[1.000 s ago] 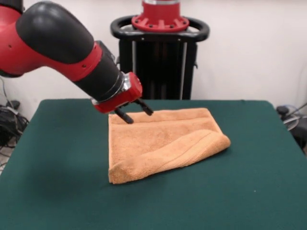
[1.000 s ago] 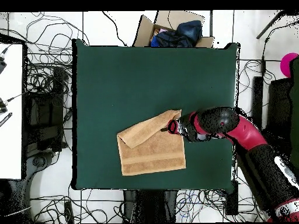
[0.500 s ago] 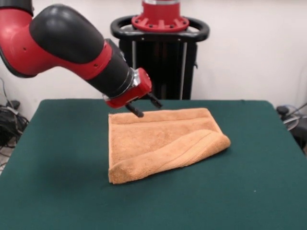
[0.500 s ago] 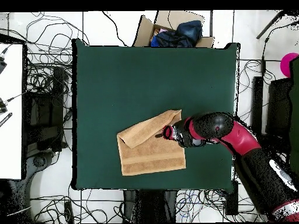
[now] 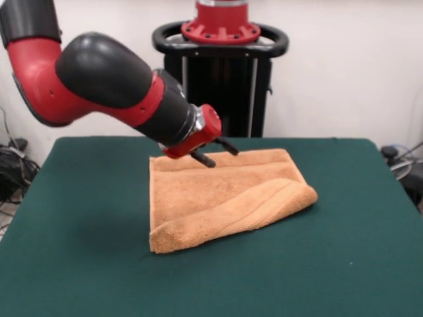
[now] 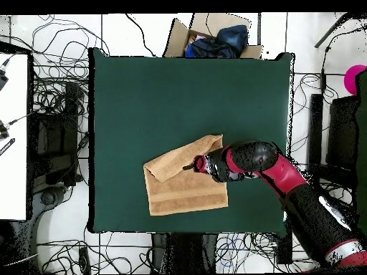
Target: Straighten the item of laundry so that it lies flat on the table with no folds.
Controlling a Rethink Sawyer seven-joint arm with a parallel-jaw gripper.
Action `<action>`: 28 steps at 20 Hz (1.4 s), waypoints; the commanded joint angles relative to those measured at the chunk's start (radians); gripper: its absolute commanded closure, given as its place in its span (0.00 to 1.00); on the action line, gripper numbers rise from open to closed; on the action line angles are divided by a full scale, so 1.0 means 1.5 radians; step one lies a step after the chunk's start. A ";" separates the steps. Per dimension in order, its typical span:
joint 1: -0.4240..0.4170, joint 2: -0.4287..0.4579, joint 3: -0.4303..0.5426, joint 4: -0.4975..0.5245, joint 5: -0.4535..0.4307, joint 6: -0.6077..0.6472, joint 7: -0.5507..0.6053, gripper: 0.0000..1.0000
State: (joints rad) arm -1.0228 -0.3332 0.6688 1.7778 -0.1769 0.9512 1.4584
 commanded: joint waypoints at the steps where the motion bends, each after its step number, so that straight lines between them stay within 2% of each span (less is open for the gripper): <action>1: -0.027 0.088 -0.009 0.023 0.037 -0.083 0.032 0.00; 8: -0.050 0.094 0.011 0.062 0.039 -0.105 0.042 0.00; 18: -0.091 0.143 0.059 0.091 0.062 -0.145 0.031 0.00; 28: -0.096 0.154 0.062 0.085 0.012 -0.200 0.008 0.00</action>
State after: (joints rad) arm -1.1864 -0.1313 0.7064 1.9442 -0.1518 0.7661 1.4584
